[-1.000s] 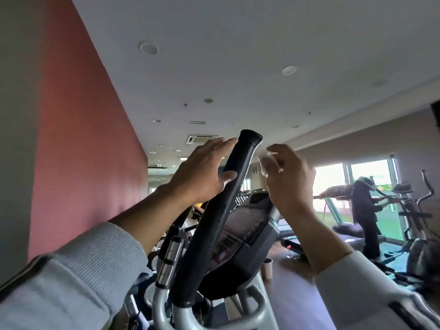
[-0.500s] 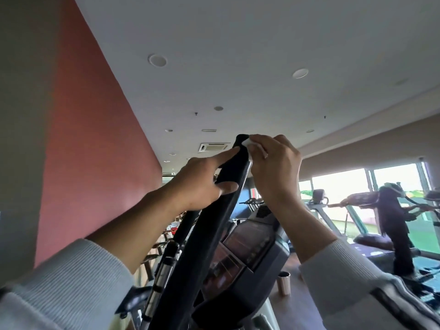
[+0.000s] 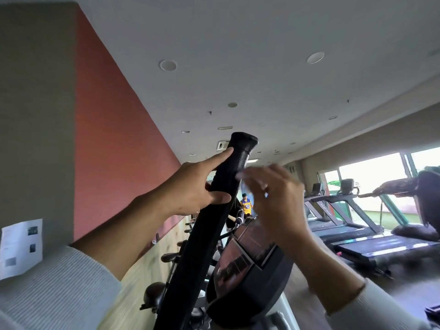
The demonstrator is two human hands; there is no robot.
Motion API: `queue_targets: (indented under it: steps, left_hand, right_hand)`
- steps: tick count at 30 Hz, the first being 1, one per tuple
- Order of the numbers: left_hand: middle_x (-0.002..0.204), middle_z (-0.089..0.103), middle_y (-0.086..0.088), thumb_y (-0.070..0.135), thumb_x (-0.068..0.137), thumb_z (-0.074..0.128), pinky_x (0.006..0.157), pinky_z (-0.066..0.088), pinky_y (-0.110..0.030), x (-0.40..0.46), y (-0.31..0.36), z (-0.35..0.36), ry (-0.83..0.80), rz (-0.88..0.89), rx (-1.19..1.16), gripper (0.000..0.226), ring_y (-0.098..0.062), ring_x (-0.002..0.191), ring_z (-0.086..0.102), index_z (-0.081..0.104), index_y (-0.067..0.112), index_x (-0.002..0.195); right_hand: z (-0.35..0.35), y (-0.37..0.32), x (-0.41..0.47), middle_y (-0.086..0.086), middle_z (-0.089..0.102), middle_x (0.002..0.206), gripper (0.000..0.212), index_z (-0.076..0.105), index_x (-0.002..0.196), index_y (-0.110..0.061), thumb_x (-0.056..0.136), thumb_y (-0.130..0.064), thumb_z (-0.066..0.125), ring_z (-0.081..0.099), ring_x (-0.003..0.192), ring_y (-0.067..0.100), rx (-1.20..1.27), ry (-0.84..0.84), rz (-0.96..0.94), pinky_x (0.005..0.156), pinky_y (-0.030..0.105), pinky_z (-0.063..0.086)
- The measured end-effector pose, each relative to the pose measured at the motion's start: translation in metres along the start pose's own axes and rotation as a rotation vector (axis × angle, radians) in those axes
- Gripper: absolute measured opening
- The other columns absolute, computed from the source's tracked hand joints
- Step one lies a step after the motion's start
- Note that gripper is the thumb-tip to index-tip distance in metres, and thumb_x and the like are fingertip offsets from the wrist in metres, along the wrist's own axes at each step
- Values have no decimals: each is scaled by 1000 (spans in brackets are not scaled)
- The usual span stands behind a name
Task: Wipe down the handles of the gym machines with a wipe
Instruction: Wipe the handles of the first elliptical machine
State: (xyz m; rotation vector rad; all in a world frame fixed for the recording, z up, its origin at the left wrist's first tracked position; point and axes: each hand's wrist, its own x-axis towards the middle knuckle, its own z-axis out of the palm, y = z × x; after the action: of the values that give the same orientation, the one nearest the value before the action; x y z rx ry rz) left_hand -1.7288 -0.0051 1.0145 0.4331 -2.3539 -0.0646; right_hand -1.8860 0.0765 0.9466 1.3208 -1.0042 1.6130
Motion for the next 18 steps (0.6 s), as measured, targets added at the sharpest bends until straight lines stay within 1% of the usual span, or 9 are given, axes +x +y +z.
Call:
queue_targets:
  steps: [2,4,7,9,11,12,14,16,18]
  left_hand:
    - [147,48,12,24,76,82,100,52,-34,-3,5,0,8,-13,12,99,-14,98,69,20,61,144]
    - [148,47,12,22,77,82,100,52,-34,-5,7,0,16,-13,0,98,-11,98,69,21,59,144]
    - [149,47,11,23,77,82,95,55,-34,-7,7,2,29,-14,-12,96,-10,95,69,23,60,143]
    - [149,46,10,24,77,82,96,54,-32,-8,7,2,40,-16,-2,96,-8,96,68,23,59,144]
    - [150,46,8,24,76,82,100,52,-34,-8,7,3,48,-28,0,96,-10,103,67,23,58,145]
    - [150,46,7,24,76,82,103,50,-35,-7,6,3,49,-32,0,97,-12,107,66,24,58,145]
    - [150,47,5,23,75,83,105,49,-37,-7,6,4,48,-31,-7,97,-13,106,67,24,58,144]
    - [149,47,4,23,75,83,106,48,-36,-7,5,4,53,-22,-9,97,-12,106,68,25,58,144]
    - [149,48,3,24,76,82,106,47,-35,-7,6,4,49,-22,-1,95,-10,104,68,25,57,144]
  right_hand:
    - [-3,5,22,2,68,85,15,74,94,-21,86,-9,68,57,65,9,-16,150,120,60,9,37]
    - [-1,9,45,3,67,86,13,70,93,-23,88,-13,63,62,72,16,-2,182,210,59,12,36]
    - [13,9,55,5,68,87,13,67,91,-21,89,-11,59,64,73,17,20,111,196,59,5,37]
    - [19,5,48,5,67,86,15,68,90,-21,88,-8,59,60,70,14,37,121,185,59,3,36]
    - [23,3,30,3,68,85,16,69,91,-22,88,-8,61,60,69,13,41,118,180,61,6,39]
    - [24,2,18,2,68,85,16,69,92,-22,89,-9,62,61,70,13,45,106,171,63,11,43]
    - [23,0,-9,-1,68,84,13,69,91,-23,89,-11,64,60,71,8,86,67,166,64,14,44]
    - [20,-3,-33,-6,67,78,15,67,88,-26,88,-10,65,58,71,5,126,-21,180,64,11,41]
    - [15,-4,-45,-8,66,76,16,66,86,-25,86,-9,67,60,72,6,140,-121,186,66,17,45]
